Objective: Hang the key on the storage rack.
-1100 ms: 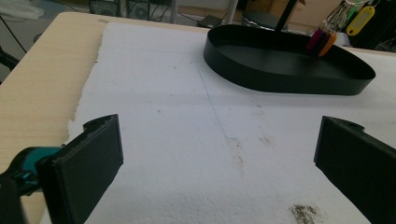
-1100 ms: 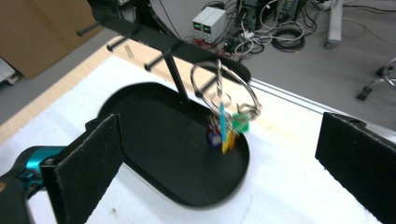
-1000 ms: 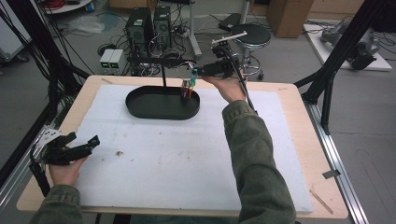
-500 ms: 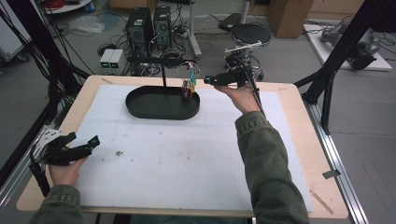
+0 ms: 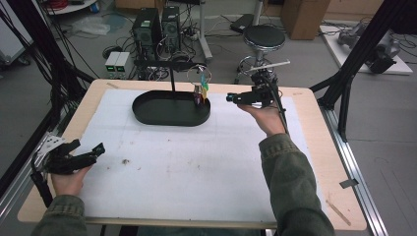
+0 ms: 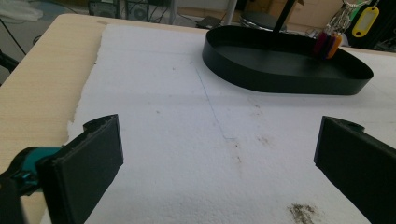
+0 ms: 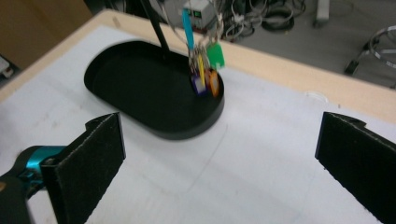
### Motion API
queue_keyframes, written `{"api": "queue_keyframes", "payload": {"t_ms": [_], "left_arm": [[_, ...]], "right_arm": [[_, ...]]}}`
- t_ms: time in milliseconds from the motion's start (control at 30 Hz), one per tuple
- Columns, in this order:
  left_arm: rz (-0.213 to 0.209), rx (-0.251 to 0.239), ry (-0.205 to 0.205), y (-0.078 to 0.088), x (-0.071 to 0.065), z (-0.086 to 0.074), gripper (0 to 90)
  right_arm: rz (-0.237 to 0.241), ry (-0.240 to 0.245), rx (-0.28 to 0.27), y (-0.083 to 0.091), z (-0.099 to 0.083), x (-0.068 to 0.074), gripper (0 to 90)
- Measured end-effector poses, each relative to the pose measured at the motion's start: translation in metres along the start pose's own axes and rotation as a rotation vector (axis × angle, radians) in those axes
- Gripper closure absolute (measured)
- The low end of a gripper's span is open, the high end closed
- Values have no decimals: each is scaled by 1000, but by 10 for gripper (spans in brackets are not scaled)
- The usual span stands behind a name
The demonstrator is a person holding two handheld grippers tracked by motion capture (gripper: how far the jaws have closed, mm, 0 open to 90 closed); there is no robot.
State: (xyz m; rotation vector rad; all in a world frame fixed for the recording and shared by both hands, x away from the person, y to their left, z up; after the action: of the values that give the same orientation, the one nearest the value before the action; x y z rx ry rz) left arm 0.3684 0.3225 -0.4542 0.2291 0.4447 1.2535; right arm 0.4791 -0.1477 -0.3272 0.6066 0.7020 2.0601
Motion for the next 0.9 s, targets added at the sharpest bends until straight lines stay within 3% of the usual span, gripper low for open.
{"api": "queue_keyframes", "payload": {"t_ms": [267, 900], "left_arm": [[0, 1, 1, 0, 0, 0, 17], [1, 8, -3, 0, 0, -1, 17]], "right_arm": [[-17, -24, -9, 10, -27, -9, 5], [-50, -28, -7, 17, -77, -14, 5]]}}
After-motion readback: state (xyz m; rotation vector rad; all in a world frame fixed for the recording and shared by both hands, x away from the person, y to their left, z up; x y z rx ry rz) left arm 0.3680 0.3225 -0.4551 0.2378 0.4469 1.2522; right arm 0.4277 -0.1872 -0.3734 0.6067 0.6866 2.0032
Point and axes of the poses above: each handheld gripper's, and its own axes: y roughly backward along the jaws, z roughly out of its top, x roughly to its left, the point moved 9 cm from there along -y, roughly forward along the jaws, and after that the axes turned 4 degrees about x, right-handed, at the moved point
